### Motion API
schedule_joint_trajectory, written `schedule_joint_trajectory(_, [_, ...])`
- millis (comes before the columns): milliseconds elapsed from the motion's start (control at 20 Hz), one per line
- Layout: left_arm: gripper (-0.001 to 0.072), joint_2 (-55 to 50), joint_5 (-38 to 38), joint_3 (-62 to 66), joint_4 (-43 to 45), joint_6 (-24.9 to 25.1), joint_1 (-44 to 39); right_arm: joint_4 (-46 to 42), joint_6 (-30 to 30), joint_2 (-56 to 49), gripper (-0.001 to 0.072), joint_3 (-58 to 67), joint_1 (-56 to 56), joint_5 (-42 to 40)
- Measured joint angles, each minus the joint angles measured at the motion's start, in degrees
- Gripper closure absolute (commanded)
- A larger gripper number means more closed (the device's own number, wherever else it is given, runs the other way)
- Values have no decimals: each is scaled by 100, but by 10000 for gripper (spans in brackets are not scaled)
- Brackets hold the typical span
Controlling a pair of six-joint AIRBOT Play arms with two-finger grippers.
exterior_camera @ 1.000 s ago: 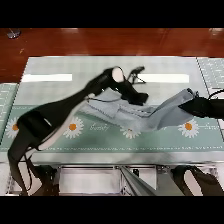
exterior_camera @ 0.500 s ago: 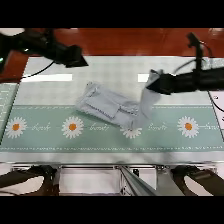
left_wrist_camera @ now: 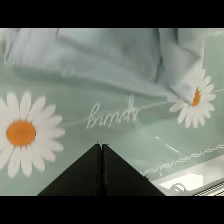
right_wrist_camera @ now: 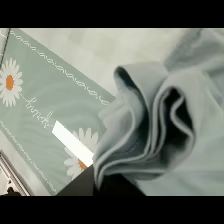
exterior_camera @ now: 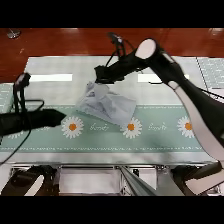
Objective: Fold the shirts.
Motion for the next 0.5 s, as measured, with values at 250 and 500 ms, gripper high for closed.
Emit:
schedule_joint_trajectory(250, [689,804,262,-953,105,-511,11,251,170,-1113,88,962,219,-186])
schedule_joint_trajectory(500, [688,566,868,-1163,127,-629,11,673,103,-1082,87,1196,-459,304])
